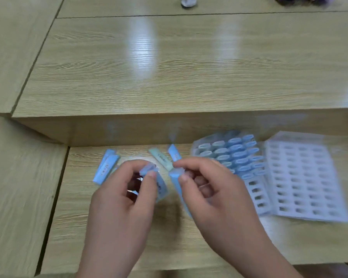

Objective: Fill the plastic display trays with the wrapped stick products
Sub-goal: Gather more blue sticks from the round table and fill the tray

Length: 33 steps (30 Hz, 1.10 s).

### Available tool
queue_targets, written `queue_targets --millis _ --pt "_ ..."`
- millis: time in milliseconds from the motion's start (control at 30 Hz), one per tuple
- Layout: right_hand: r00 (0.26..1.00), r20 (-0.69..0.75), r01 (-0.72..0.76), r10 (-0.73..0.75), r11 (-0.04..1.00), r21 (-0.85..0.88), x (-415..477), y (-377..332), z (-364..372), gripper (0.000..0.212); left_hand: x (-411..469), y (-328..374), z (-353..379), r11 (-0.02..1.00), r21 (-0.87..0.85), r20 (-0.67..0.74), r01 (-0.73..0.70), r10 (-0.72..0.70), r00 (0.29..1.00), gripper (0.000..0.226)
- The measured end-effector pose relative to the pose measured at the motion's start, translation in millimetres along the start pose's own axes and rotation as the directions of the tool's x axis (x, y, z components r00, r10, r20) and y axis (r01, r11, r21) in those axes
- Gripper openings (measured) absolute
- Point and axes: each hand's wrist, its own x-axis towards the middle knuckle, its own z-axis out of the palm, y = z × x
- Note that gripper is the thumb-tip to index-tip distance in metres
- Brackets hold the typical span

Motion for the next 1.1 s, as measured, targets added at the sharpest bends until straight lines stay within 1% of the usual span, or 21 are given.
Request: queue_targets --millis 67,167,233,300,400,433,533,567,700,900,933,1033,1067,1100 --pt "0.998 -0.056 0.009 -0.006 0.999 0.048 -15.7 9.2 -36.7 0.02 -10.3 13.3 12.8 0.996 -0.05 0.047 -0.07 0.073 0.996 0.015" --pt "0.98 -0.197 -0.011 0.014 1.0 0.02 -30.6 32.5 -89.9 0.019 -21.1 28.9 39.1 0.983 -0.092 0.099 -0.162 0.171 0.98 0.018" --pt "0.963 -0.263 -0.045 0.06 0.997 0.062 -34.1 51.0 -116.7 0.02 -26.0 37.4 58.1 0.976 -0.084 0.134 -0.201 0.211 0.968 0.019" --pt "0.956 -0.276 -0.077 0.1 0.993 0.092 -33.0 66.7 -134.2 0.021 -28.6 43.7 74.3 0.972 -0.041 0.165 -0.231 0.235 0.958 0.019" --pt "0.969 -0.243 -0.054 0.05 0.998 -0.01 -27.4 83.7 -143.6 0.019 -29.3 51.3 95.0 0.926 0.149 0.217 -0.348 0.313 0.925 0.019" --pt "0.974 -0.224 -0.034 0.025 0.999 -0.038 -25.4 88.4 -143.8 0.02 -29.6 51.6 101.5 0.912 0.185 0.235 -0.366 0.321 0.918 0.02" --pt "0.986 -0.163 0.024 -0.042 0.994 -0.109 -20.0 99.9 -141.8 0.032 -30.6 49.6 116.7 0.885 0.275 0.262 -0.375 0.306 0.915 0.024" --pt "0.988 -0.141 0.041 -0.058 0.992 -0.119 -18.4 102.5 -140.4 0.033 -31.2 49.0 120.2 0.876 0.308 0.265 -0.37 0.295 0.918 0.023" --pt "0.991 -0.091 0.086 -0.098 0.989 -0.124 -13.4 113.9 -138.4 0.02 -34.5 42.4 130.6 0.847 0.412 0.23 -0.337 0.261 0.938 0.018" --pt "0.98 -0.065 0.175 -0.19 0.966 -0.19 -6.9 127.2 -144.9 0.018 -37.3 38.3 137.7 0.81 0.472 0.151 -0.347 0.314 0.937 0.015" --pt "0.976 -0.053 0.197 -0.212 0.959 -0.206 -6.9 129.2 -144.9 0.018 -37.5 39.3 138.8 0.793 0.495 0.15 -0.354 0.323 0.934 0.016" --pt "0.958 -0.005 0.277 -0.287 0.928 -0.248 -7.9 131.6 -142.6 0.017 -39.4 40.3 141.8 0.714 0.585 0.15 -0.384 0.369 0.917 0.008" --pt "0.952 0.019 0.298 -0.306 0.909 -0.29 -9.5 131.9 -141.7 0.018 -40.2 39.1 142.2 0.687 0.612 0.154 -0.392 0.383 0.911 0.006" --pt "0.946 0.047 0.317 -0.321 0.882 -0.348 -11.0 132.5 -140.2 0.022 -41.1 37.4 142.1 0.668 0.63 0.157 -0.396 0.39 0.907 0.009"
